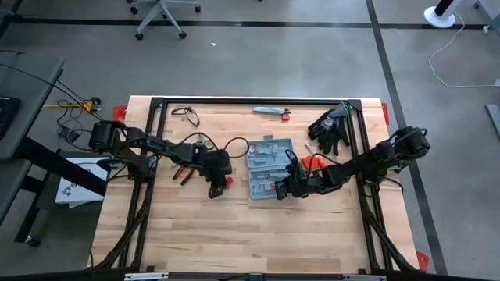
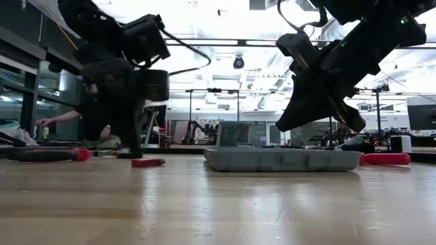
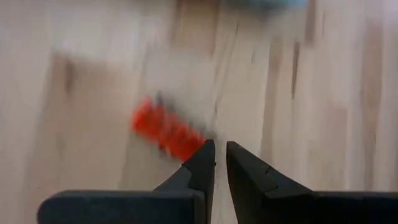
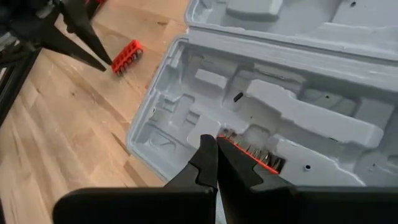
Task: Prefit tool cases
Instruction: Put the orange terminal block into the gray prefit tool case
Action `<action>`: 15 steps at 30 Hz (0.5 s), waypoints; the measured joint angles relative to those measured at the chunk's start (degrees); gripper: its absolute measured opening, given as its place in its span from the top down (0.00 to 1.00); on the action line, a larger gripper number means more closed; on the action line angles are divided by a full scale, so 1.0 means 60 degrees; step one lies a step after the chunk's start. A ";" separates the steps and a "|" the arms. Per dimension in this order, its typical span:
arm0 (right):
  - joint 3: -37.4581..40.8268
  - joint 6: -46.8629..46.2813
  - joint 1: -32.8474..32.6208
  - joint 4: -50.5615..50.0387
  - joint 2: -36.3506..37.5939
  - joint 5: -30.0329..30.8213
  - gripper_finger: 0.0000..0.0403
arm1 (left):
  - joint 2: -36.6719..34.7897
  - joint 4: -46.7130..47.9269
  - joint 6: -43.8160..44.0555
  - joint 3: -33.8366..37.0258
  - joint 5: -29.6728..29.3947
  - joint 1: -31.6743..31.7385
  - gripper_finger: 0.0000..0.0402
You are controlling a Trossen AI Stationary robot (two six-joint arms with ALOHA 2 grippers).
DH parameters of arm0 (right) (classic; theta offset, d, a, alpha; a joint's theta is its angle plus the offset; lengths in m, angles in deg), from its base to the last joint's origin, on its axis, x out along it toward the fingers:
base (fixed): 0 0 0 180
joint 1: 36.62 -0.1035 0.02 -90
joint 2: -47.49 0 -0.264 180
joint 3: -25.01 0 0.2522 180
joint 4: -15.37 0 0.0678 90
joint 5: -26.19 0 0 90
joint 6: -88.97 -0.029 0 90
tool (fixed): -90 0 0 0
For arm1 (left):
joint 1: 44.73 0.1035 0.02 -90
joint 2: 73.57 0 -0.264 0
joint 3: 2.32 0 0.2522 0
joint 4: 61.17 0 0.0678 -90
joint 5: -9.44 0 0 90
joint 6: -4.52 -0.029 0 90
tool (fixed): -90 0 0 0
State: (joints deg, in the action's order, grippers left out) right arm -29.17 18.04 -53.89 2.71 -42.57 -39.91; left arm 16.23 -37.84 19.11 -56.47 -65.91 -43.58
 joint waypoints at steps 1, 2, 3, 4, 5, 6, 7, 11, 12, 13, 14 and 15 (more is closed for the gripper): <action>0.0000 0.0035 0.0003 0.0000 0.0000 0.0000 1.00 | -0.0004 -0.0353 -0.0118 0.0000 -0.0033 0.0031 0.92; 0.0000 0.0052 0.0003 0.0000 0.0000 0.0000 1.00 | -0.0003 -0.0739 -0.0233 -0.0004 0.0025 0.0084 0.92; 0.0000 0.0065 0.0003 0.0000 0.0000 -0.0007 1.00 | 0.0000 -0.1020 -0.0293 -0.0041 0.0184 0.0152 0.92; 0.0000 0.0066 0.0003 0.0004 0.0000 -0.0026 1.00 | -0.0002 -0.1136 -0.0327 -0.0117 0.0405 0.0235 0.92; 0.0000 0.0067 0.0003 0.0009 0.0000 -0.0056 1.00 | -0.0001 -0.1109 -0.0414 -0.0248 0.0649 0.0329 0.92; 0.0000 0.0063 0.0003 0.0033 0.0000 -0.0062 1.00 | -0.0002 -0.0990 -0.0557 -0.0379 0.0810 0.0408 0.92; 0.0000 0.0042 -0.0026 0.0044 0.0000 -0.0062 1.00 | -0.0004 -0.0807 -0.0787 -0.0498 0.0860 0.0470 0.92; 0.0000 -0.0002 -0.0141 0.0042 0.0000 -0.0046 1.00 | 0.0000 -0.0345 -0.1962 -0.0670 0.0655 0.0646 0.92; 0.0000 -0.0002 -0.0146 0.0042 0.0000 -0.0025 1.00 | 0.0000 -0.0371 -0.2166 -0.0672 0.0652 0.0695 0.92; 0.0000 -0.0002 -0.0150 0.0040 0.0000 -0.0018 1.00 | 0.0000 -0.0371 -0.2343 -0.0678 0.0650 0.0738 0.92; 0.0000 0.0001 -0.0150 0.0040 0.0000 -0.0018 1.00 | 0.0040 -0.0369 -0.2508 -0.0679 0.0652 0.0780 0.92; 0.0000 0.0005 -0.0146 0.0040 0.0000 -0.0011 1.00 | 0.0099 -0.0370 -0.2629 -0.0681 0.0652 0.0826 0.92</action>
State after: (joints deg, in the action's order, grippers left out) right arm -29.17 18.08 -54.77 2.95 -42.57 -39.98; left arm 16.83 -40.06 3.34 -60.55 -62.00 -38.63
